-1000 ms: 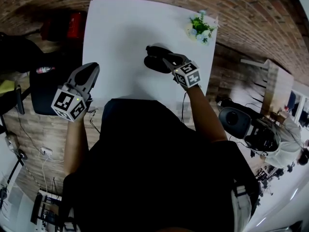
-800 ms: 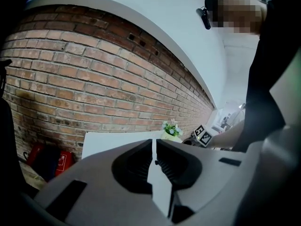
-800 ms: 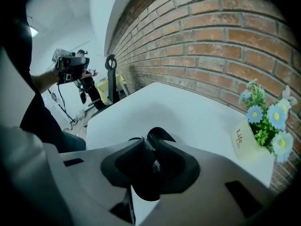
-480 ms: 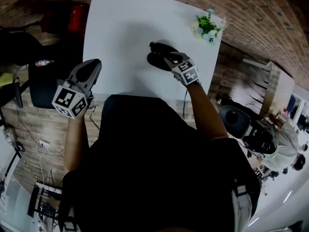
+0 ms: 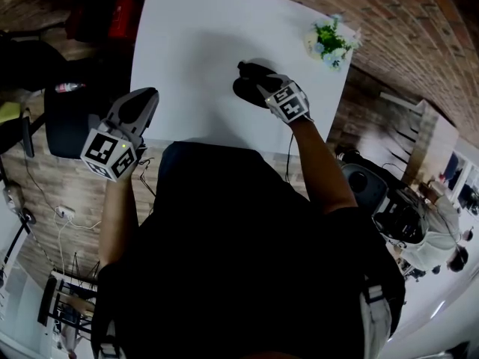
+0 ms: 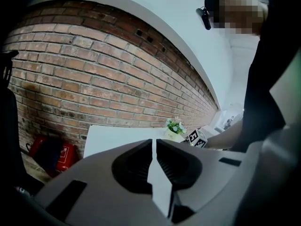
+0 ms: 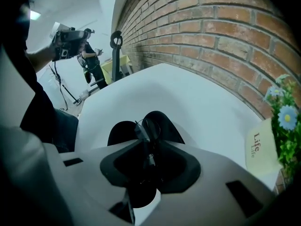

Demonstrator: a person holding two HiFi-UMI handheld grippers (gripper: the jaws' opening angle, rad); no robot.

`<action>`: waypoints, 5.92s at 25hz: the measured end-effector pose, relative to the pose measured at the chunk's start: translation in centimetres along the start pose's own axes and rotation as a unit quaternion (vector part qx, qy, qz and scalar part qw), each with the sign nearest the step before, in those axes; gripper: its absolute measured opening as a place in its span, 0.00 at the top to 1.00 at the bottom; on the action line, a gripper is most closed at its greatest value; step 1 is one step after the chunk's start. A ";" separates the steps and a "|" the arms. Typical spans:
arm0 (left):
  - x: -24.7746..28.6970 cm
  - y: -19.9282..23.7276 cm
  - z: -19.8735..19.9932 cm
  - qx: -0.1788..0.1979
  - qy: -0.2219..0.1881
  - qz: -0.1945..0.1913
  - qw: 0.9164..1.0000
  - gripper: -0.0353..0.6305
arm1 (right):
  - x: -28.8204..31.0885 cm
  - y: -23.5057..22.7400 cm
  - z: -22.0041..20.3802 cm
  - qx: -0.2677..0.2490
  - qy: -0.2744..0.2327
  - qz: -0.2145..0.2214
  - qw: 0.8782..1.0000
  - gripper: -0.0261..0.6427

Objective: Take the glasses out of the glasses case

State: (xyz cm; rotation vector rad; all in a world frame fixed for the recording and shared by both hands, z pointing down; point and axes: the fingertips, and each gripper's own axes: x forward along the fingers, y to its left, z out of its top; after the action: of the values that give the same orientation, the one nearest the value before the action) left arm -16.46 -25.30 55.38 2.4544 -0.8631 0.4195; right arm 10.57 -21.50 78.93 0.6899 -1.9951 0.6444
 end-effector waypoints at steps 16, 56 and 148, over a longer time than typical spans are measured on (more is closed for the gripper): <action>0.0 0.8 -1.0 -0.016 0.003 0.015 1.000 0.90 | 2.5 -0.8 -1.2 -0.028 0.046 0.029 0.998 0.79; -0.5 -0.2 -1.6 -0.025 0.007 0.019 0.999 0.90 | 2.8 0.0 -0.9 -0.068 0.077 0.052 0.993 0.91; -3.2 -20.0 2.3 0.137 -0.025 -0.086 0.986 0.90 | -19.1 4.5 -2.6 -0.003 -0.146 -0.116 0.982 0.92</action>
State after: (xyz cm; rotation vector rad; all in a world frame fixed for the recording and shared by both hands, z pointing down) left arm -5.61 -11.45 45.01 2.7771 -0.6416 0.4408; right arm 17.36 -12.44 62.70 1.0446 -2.1376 0.4142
